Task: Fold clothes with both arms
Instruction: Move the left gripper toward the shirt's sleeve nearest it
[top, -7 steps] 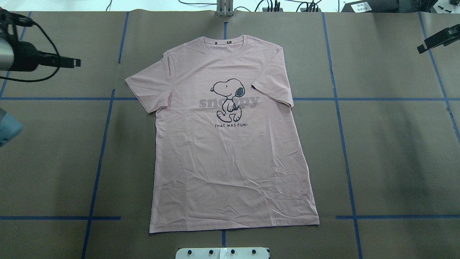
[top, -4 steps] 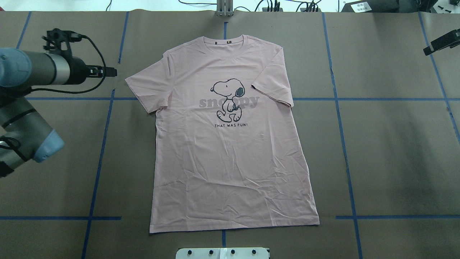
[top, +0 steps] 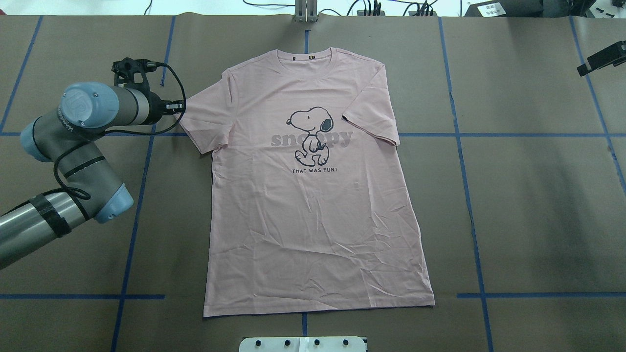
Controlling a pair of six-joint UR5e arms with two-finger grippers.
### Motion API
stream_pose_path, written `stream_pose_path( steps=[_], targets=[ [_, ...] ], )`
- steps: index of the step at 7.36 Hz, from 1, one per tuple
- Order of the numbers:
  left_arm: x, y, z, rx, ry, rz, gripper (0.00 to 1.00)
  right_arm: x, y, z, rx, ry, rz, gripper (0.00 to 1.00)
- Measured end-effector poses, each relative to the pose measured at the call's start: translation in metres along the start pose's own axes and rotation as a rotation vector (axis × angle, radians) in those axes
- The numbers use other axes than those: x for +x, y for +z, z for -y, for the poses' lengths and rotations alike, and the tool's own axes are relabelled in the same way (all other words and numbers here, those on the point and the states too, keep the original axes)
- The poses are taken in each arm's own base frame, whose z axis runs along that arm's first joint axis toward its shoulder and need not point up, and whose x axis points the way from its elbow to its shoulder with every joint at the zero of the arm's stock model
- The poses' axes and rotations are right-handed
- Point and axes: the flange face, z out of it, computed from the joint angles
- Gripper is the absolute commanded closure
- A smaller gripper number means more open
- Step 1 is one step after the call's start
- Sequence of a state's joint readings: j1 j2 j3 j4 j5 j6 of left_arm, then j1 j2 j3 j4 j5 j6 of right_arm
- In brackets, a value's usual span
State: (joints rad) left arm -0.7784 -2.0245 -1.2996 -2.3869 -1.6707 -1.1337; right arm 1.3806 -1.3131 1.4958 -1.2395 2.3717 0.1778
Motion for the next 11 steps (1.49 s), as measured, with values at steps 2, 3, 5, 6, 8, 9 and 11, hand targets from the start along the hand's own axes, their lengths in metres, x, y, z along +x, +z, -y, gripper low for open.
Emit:
stream_pose_path(
  steps=[2,3,5,6,8,9,11],
  targets=[
    [-0.0048,0.0058,-0.0006,0.005,0.035,0.017,0.53,0.0001,0.0001,0.0,0.0,0.0,0.0,0.0],
    [-0.0059,0.008,0.0001,0.012,0.044,0.025,0.57,0.0001,0.0001,0.0,0.0,-0.001,0.0,0.0],
    [-0.0059,0.0092,0.0005,0.016,0.049,0.029,0.62,0.0003,0.0003,-0.0001,-0.001,-0.001,0.0,0.0],
    [-0.0053,0.0093,0.0005,0.017,0.05,0.028,0.62,0.0003,0.0003,-0.0001,-0.001,-0.001,0.0,0.0],
    [-0.0046,0.0094,0.0004,0.017,0.05,0.027,0.64,0.0006,0.0005,-0.0002,-0.001,0.0,0.0,0.0],
    [-0.0045,0.0096,0.0001,0.017,0.053,0.027,0.7,0.0007,0.0006,-0.0004,-0.001,0.0,0.0,0.0],
    [-0.0043,0.0099,-0.0004,0.016,0.062,0.027,0.72,0.0012,0.0009,-0.0009,-0.002,0.001,-0.001,0.0]
  ],
)
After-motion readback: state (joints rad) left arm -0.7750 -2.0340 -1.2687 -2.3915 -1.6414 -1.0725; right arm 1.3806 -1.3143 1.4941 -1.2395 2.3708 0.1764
